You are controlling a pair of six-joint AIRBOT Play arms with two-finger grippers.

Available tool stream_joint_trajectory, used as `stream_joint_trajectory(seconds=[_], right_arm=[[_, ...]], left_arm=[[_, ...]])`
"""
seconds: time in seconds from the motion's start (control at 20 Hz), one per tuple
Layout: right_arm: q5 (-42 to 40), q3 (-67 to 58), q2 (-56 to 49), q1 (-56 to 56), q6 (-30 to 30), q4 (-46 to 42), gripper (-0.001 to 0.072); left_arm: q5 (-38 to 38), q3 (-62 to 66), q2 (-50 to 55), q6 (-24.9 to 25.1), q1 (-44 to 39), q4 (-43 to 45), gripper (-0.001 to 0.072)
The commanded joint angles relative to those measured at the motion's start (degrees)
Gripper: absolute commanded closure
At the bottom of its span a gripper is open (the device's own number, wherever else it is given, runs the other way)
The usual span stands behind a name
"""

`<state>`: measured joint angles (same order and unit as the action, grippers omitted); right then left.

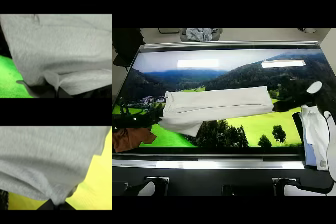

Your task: Fold the shirts.

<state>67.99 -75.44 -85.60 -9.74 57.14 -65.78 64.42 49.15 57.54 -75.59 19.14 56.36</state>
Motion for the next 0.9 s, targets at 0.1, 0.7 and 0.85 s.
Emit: stream_joint_trajectory(seconds=[0.1, 0.7, 0.85], right_arm=[[-5.55, -18.14, -12.94, 3.26, 7.15, -2.97, 0.0665], [-5.70, -26.75, -29.35, 3.26, 8.66, 2.19, 0.0653], [-6.32, -27.47, -26.99, 1.97, 2.78, 4.68, 0.0019]], left_arm=[[-6.62, 14.32, 14.95, -0.68, 0.07, -4.94, 0.0675], [-5.38, 28.68, 41.22, -1.81, -3.72, -7.10, 0.0610], [-2.80, 31.89, 40.17, -1.79, -2.91, -7.13, 0.0233]])
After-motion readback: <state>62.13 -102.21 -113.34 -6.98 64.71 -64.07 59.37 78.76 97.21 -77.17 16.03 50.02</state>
